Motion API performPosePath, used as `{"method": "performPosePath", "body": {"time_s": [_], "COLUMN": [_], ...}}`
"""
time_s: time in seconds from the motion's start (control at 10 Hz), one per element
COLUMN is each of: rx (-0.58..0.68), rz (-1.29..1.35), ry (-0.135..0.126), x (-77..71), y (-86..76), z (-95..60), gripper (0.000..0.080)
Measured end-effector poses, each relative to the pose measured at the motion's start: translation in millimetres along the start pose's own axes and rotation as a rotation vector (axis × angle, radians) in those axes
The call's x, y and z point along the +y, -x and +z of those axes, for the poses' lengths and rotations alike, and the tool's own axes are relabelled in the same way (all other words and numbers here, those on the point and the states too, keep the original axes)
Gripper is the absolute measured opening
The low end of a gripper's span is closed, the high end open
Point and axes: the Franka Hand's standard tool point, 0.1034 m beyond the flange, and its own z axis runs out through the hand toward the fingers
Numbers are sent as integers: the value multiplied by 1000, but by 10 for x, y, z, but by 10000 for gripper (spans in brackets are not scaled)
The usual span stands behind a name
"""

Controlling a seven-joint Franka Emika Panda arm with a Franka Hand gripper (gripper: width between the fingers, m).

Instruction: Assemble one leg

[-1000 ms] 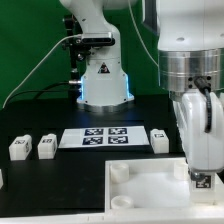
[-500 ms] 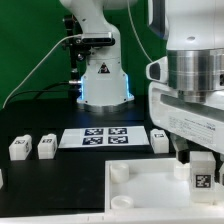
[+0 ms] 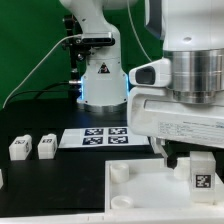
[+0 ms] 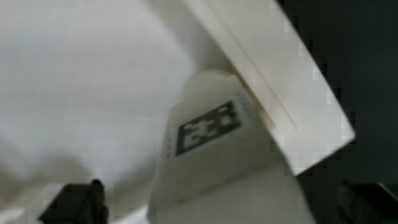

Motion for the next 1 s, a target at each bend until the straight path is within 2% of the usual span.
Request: {"method": "performPosePath", "body": {"time_s": [0.2,0.4,0.6,0.7,0.8,1.0], "rx": [5,4,4,2,1,-1], "rz": [-220,-203,-149,-52,62,238], "ry": [-5,-1,0,-3,-4,-5], "x": [-1,12,16,12,11,9], "y": [-25,-23,-24,-21,-18,-14], "z": [-40,-19,-16,-13,-9,-5], "gripper": [649,649,405,405,292,292]}}
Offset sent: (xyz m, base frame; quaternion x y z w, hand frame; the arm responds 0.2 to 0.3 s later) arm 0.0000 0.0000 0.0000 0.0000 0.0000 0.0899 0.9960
